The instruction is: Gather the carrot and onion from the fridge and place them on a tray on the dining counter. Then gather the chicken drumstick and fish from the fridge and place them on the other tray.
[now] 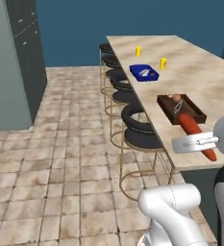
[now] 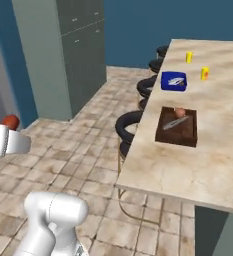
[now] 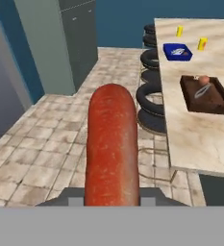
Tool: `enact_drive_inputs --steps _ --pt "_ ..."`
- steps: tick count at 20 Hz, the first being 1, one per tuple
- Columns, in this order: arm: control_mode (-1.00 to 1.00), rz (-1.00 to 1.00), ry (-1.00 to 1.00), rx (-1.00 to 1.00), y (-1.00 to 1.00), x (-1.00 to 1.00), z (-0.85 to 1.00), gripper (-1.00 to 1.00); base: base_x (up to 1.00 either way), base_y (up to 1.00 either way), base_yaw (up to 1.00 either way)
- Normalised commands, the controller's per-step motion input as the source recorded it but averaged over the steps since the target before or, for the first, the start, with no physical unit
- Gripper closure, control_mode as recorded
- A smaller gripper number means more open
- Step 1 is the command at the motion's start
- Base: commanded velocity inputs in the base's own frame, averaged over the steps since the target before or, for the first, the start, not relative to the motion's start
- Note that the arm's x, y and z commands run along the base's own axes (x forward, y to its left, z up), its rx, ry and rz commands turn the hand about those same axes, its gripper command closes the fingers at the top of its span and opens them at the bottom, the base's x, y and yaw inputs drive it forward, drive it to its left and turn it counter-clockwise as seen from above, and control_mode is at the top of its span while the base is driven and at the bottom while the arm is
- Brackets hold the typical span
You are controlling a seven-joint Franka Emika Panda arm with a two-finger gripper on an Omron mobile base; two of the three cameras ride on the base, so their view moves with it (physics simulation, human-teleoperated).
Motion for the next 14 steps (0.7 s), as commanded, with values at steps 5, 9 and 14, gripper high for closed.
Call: enact_drive_inputs --steps 5,9,14 --pt "1.0 0.0 0.0 0.0 0.0 0.0 0.0 1.0 0.62 0.59 -0.51" --pt "1.0 0.0 0.0 0.0 0.0 0.0 0.0 1.0 0.54 0.62 -0.5" --pt "1.0 0.0 0.0 0.0 0.0 0.0 0.0 1.0 0.49 0.63 -0.5"
